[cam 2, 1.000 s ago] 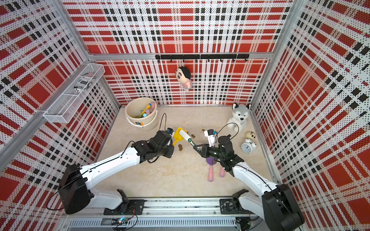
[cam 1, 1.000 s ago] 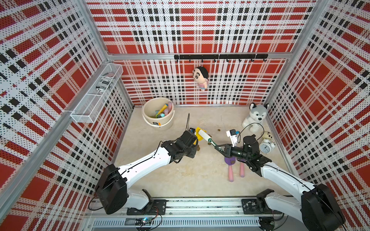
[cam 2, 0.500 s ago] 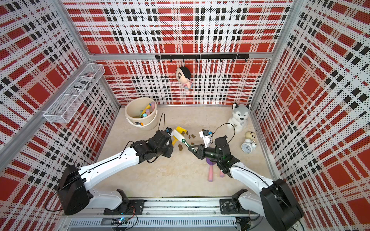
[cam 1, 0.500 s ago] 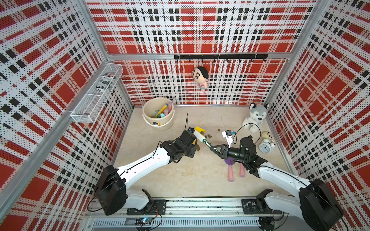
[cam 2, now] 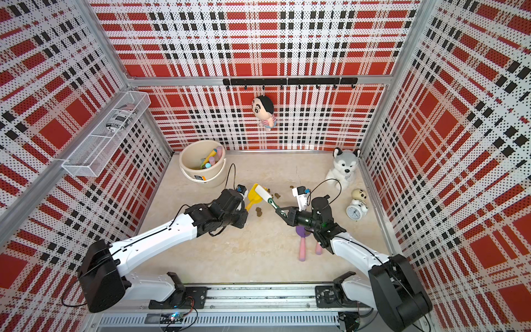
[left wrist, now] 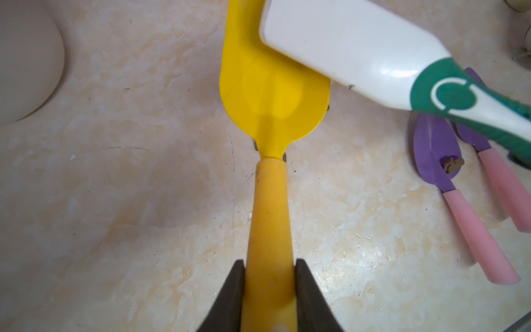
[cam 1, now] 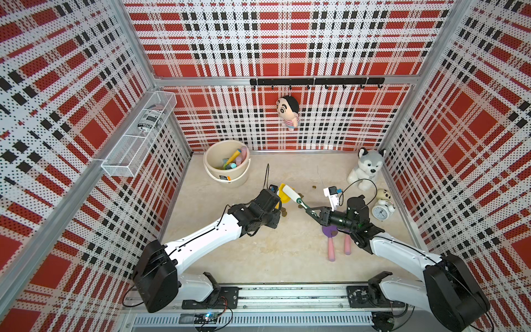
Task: Brush the soil off the hand trowel and place it into the bucket
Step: Brush off the soil from the hand trowel.
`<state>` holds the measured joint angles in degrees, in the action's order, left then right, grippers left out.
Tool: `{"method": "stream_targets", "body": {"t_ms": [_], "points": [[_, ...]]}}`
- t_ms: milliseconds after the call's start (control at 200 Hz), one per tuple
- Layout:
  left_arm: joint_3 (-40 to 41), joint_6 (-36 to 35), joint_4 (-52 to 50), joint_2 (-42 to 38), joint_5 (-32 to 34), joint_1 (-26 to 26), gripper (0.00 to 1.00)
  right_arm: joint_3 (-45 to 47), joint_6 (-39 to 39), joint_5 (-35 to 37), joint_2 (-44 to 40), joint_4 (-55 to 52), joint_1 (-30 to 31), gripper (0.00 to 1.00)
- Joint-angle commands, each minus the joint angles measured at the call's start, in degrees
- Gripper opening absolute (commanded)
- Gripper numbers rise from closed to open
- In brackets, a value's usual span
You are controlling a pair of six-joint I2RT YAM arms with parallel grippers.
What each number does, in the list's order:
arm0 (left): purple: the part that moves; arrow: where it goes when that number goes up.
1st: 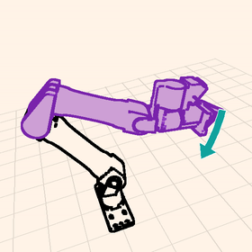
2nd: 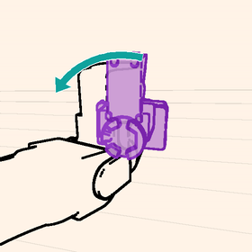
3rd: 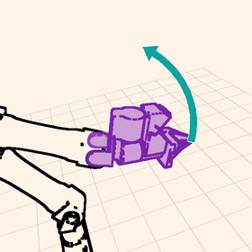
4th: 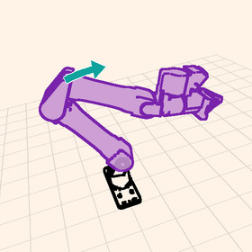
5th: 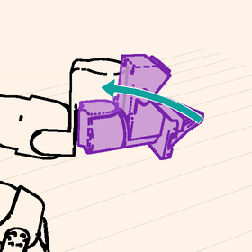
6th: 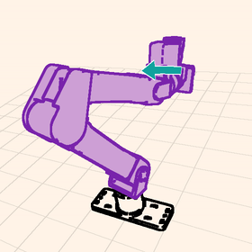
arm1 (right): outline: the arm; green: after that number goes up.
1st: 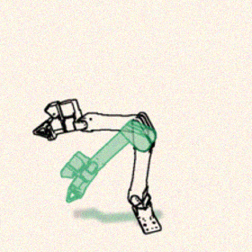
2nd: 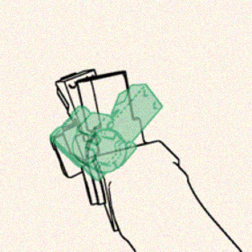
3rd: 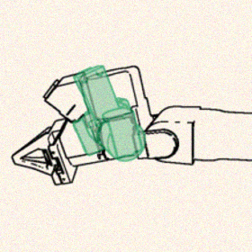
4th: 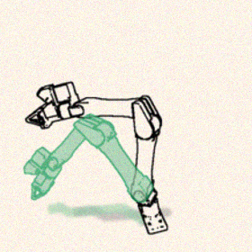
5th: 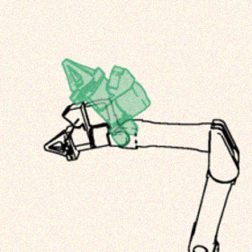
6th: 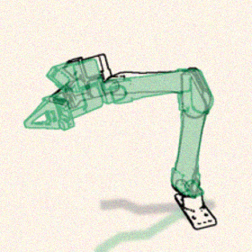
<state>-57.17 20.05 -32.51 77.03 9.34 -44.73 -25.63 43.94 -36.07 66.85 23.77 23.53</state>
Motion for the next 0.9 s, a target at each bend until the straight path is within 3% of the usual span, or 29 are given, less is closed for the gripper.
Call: {"method": "stream_targets", "body": {"t_ms": [0, 215, 356, 466, 601, 897], "points": [[0.28, 0.42, 1.03, -2.33, 1.30, 0.37, 0.00, 0.55, -0.62, 4.87, -3.17, -3.11, -1.31, 0.00], [0.13, 0.24, 0.94, -2.41, 1.13, 0.52, 0.00, 0.59, -2.64, 2.93, -8.50, -2.78, -1.36, 0.00], [-0.74, 0.66, 0.80, -3.89, -4.58, 2.05, 0.00, 2.39, -6.79, 10.40, -14.43, -3.70, -1.39, 0.00], [-2.72, 0.74, -1.13, -5.66, -7.30, 3.27, 0.00, 5.53, -11.79, 20.56, -19.21, -2.08, -1.42, 0.00], [-7.35, 0.82, -6.55, -7.14, -8.95, 4.59, 0.00, 6.35, -23.61, 25.24, -18.98, -2.36, -0.52, 0.00], [-14.82, 2.80, -16.62, -6.66, -11.00, 6.23, 0.00, 0.77, -51.41, 46.47, -8.16, -7.48, 22.18, 0.00]]}}
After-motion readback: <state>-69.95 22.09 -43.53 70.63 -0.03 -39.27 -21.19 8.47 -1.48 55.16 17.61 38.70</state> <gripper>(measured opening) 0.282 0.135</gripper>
